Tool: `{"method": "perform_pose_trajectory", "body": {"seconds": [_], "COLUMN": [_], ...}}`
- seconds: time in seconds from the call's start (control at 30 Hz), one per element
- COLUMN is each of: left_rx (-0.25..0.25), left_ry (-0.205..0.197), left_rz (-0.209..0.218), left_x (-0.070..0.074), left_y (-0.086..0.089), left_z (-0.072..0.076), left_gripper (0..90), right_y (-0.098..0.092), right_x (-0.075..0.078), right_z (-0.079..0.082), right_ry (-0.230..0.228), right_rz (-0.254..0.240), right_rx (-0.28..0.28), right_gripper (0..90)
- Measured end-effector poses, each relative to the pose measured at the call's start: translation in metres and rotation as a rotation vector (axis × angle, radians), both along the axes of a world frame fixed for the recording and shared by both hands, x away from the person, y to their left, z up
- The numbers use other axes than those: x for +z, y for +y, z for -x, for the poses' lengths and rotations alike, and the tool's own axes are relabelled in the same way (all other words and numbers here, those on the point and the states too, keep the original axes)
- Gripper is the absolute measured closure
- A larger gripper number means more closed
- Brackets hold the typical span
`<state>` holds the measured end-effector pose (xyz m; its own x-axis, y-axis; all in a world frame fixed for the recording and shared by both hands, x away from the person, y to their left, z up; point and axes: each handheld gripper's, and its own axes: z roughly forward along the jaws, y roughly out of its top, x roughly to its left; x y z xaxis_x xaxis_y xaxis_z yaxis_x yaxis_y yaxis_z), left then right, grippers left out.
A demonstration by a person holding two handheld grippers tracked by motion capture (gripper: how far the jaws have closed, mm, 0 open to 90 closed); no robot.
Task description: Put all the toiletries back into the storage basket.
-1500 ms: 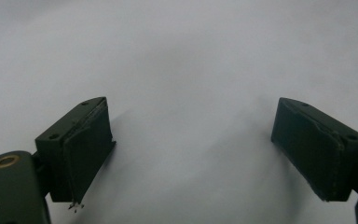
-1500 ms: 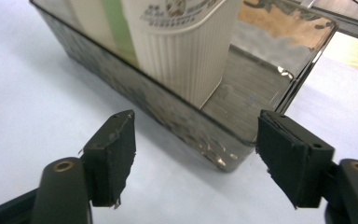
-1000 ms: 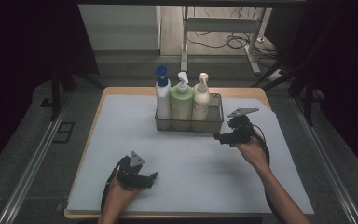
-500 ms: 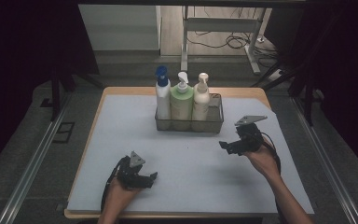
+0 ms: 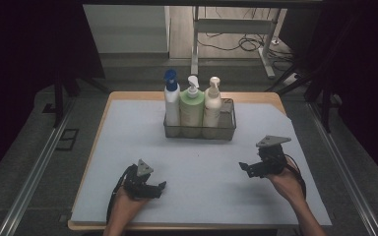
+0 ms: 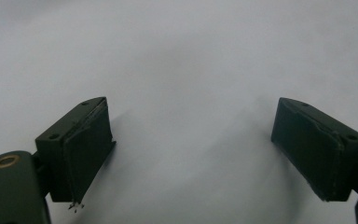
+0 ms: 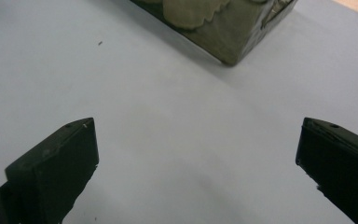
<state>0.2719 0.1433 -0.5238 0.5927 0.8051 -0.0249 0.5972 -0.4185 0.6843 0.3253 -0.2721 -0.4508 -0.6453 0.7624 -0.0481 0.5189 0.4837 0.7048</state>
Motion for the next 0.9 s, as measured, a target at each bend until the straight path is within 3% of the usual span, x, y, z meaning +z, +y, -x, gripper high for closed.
{"method": "perform_pose_trajectory", "body": {"seconds": [0.37,0.67,0.7,0.9], "left_rx": [0.0,0.0,0.0,-0.001], "left_ry": [-0.002,-0.002,-0.002,-0.001], "left_rz": [-0.001,-0.001,-0.002,-0.003], "left_x": [0.0,0.0,0.0,0.0], "left_y": [0.0,0.0,0.0,0.0], "left_z": [0.0,0.0,0.0,0.0], "left_gripper": [12.1,12.1,12.0,12.0], "right_y": [-0.017,-0.019,-0.02,-0.02], "right_x": [-0.037,-0.069,-0.07,-0.071], "right_z": [0.018,0.026,0.028,0.03], "right_ry": [0.032,0.071,0.052,0.051], "right_rz": [-0.018,-0.008,-0.019,-0.022], "right_rx": [-0.035,-0.037,-0.037,-0.042], "right_gripper": [0.0,0.0,0.0,0.0]}}
